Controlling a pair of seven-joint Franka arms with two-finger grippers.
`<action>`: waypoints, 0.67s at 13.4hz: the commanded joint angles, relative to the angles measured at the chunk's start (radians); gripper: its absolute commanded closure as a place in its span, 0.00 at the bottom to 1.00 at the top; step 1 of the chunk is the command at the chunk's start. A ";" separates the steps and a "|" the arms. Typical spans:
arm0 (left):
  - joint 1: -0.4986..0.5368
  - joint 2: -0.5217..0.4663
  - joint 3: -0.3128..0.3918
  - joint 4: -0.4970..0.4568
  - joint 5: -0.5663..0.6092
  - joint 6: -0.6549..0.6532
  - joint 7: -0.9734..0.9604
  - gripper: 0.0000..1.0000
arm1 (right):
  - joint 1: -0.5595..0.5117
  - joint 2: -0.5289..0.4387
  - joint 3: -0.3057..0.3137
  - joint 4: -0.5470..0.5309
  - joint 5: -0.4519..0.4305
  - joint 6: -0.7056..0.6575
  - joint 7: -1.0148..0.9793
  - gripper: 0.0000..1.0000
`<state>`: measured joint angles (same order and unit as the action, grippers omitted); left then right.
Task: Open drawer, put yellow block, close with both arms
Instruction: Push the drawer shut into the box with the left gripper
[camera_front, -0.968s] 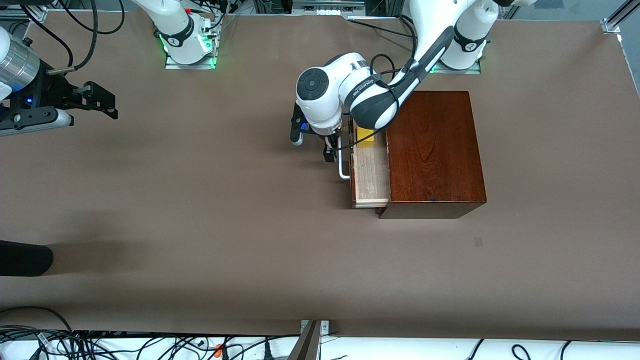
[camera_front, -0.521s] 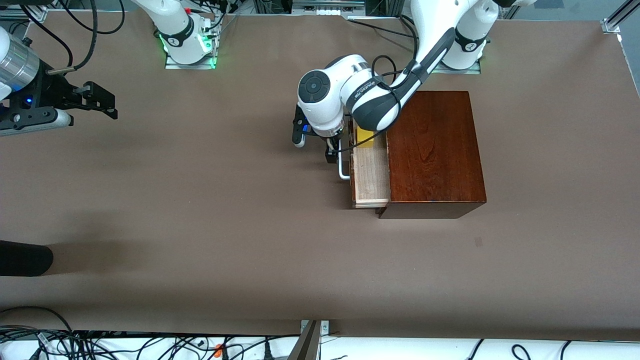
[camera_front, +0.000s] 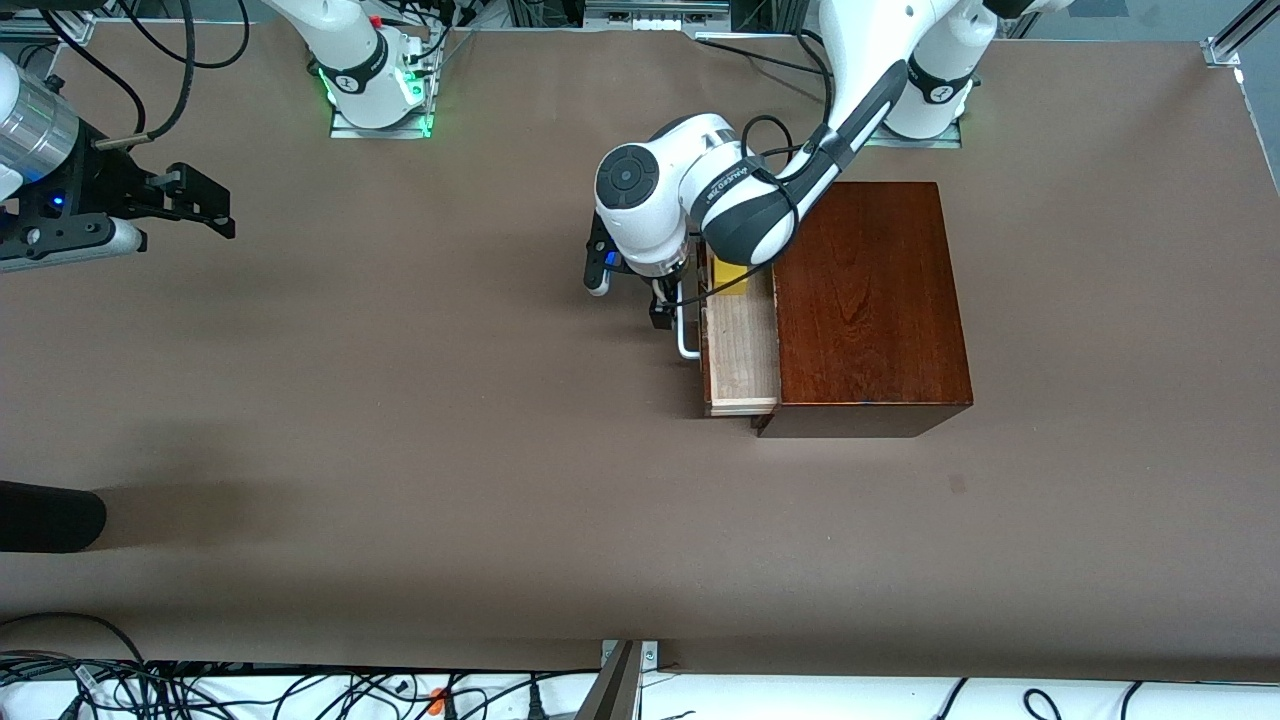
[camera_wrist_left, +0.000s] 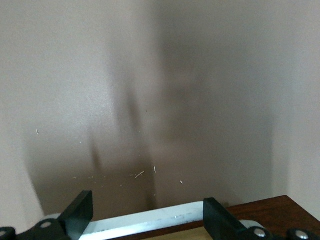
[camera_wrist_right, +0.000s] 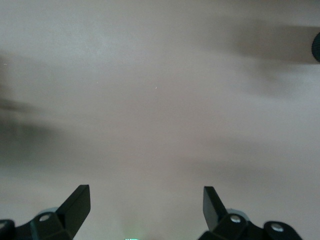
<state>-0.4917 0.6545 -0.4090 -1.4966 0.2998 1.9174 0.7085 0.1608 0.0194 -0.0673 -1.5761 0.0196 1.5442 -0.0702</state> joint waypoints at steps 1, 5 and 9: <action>-0.005 0.017 -0.002 -0.001 0.033 0.069 0.008 0.00 | 0.003 0.004 -0.002 0.019 -0.003 -0.010 0.018 0.00; -0.010 0.020 -0.002 -0.005 0.038 0.078 0.012 0.00 | 0.003 0.004 -0.002 0.019 -0.003 -0.010 0.018 0.00; 0.016 0.008 -0.001 -0.040 0.042 0.028 0.026 0.00 | 0.003 0.004 -0.002 0.019 -0.003 -0.010 0.018 0.00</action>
<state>-0.4935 0.6792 -0.4062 -1.5147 0.3139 1.9796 0.7137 0.1608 0.0194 -0.0673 -1.5760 0.0196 1.5442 -0.0699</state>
